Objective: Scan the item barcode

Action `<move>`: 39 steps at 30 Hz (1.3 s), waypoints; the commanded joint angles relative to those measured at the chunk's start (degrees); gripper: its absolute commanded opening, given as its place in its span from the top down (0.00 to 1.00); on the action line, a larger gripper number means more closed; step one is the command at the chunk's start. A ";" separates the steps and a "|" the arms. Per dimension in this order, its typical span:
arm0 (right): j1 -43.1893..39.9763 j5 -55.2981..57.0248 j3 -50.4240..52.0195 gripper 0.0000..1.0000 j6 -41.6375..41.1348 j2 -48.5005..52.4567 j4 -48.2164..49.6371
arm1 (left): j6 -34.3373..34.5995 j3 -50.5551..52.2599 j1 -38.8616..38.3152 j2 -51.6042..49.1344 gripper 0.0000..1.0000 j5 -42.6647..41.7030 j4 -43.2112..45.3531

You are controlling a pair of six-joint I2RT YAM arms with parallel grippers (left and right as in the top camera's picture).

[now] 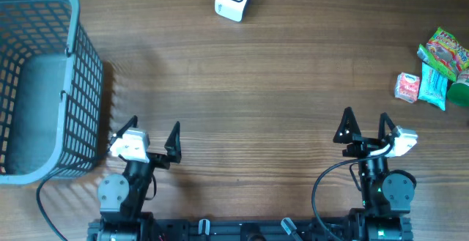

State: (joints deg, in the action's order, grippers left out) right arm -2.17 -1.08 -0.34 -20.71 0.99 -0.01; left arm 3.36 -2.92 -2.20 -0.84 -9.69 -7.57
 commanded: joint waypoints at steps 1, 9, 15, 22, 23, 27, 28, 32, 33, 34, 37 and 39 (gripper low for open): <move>0.39 -0.46 0.04 0.00 0.83 -0.42 0.20 | -0.04 2.58 0.28 0.63 0.00 2.29 3.78; 0.39 -0.46 0.04 0.00 0.83 -0.42 0.22 | 0.13 2.60 0.28 0.63 0.00 2.93 3.76; 0.39 -0.46 0.04 0.01 0.81 -0.42 0.22 | 0.13 2.60 0.28 0.46 0.00 2.93 3.76; 0.39 -0.48 0.04 0.00 0.83 -0.42 0.22 | 0.13 2.60 0.28 0.46 0.00 2.93 3.76; 0.39 -0.48 0.04 0.00 0.81 -0.42 0.20 | 0.15 2.60 0.28 0.46 0.00 2.93 3.76; 0.39 -0.48 0.04 0.00 0.83 -0.42 0.20 | 0.13 2.60 0.28 0.46 0.00 2.93 3.76; 0.39 -0.48 0.04 0.00 0.83 -0.42 0.22 | 0.13 2.60 0.28 0.46 0.00 2.93 3.76; 0.39 -0.48 0.04 0.00 0.81 -0.42 0.22 | 0.15 2.60 0.28 0.46 0.00 2.93 3.76; 0.39 -0.46 0.04 0.00 0.83 -0.42 0.22 | 0.13 2.60 0.28 0.46 0.00 2.93 3.76; 0.39 -0.48 0.04 0.00 0.81 -0.42 0.22 | 0.15 2.60 0.28 0.46 0.00 2.93 3.76; 0.39 -0.48 0.04 0.00 0.81 -0.42 0.22 | 0.13 2.60 0.28 0.46 0.00 2.93 3.76; 0.39 -0.48 0.04 0.00 0.83 -0.42 0.20 | 0.13 2.60 0.28 0.46 0.00 2.93 3.76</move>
